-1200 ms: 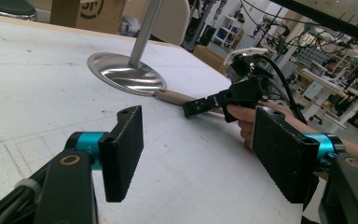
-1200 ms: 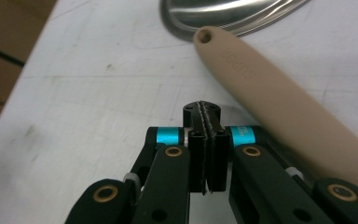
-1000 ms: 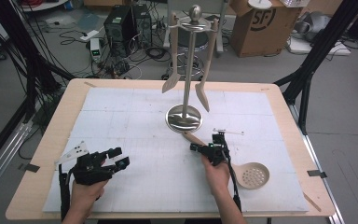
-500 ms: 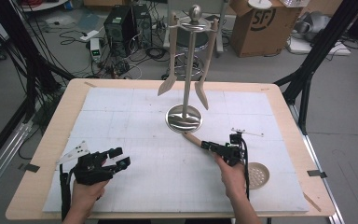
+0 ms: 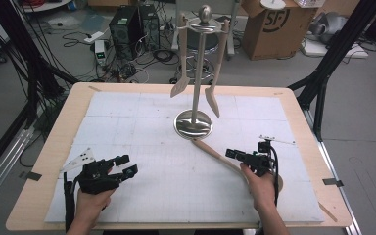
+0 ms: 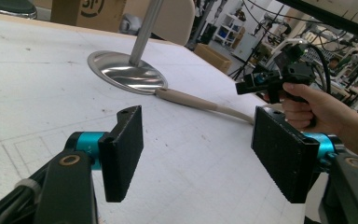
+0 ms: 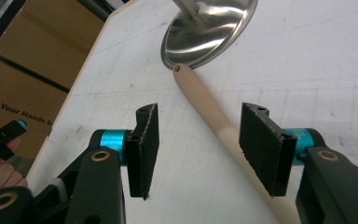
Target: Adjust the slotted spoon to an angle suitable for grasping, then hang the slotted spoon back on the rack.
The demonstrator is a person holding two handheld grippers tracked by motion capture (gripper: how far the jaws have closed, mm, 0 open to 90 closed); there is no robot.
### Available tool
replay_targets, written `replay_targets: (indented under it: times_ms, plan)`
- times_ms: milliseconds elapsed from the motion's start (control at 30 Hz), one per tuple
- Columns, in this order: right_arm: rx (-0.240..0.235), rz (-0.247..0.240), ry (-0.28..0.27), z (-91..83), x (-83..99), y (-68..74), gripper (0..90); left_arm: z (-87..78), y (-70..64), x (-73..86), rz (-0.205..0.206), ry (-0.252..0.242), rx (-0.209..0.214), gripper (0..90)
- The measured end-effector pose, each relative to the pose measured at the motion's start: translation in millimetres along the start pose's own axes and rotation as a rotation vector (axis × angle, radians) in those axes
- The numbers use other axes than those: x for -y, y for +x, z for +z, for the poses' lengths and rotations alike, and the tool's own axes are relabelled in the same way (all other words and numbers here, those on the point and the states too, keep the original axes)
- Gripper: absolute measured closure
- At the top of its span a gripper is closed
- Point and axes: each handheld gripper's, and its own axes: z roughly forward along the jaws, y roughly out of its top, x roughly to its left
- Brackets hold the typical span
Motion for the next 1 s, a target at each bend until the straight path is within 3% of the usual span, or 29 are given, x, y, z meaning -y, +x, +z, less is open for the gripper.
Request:
replay_targets:
  times_ms: [400,667,833,933,1000]
  plan:
    - [0.048,-0.148,-0.034,-22.1,-1.7,7.2,45.8,0.0,0.5,0.4,-0.001,0.002,-0.003,34.6]
    - [0.083,-0.186,-0.039,-32.8,-2.5,6.6,44.9,0.6,0.7,0.5,-0.005,0.001,-0.003,34.5]
    - [0.085,-0.213,0.031,-29.1,-4.0,7.3,43.6,1.3,1.5,0.3,-0.002,0.004,-0.005,34.5]
    - [0.084,-0.223,0.114,-20.1,-6.0,8.8,42.8,2.2,0.9,0.2,-0.002,0.005,-0.005,34.5]
    - [0.087,-0.199,0.184,-11.3,-7.4,7.3,43.4,2.8,0.8,0.1,-0.002,0.003,-0.003,34.5]
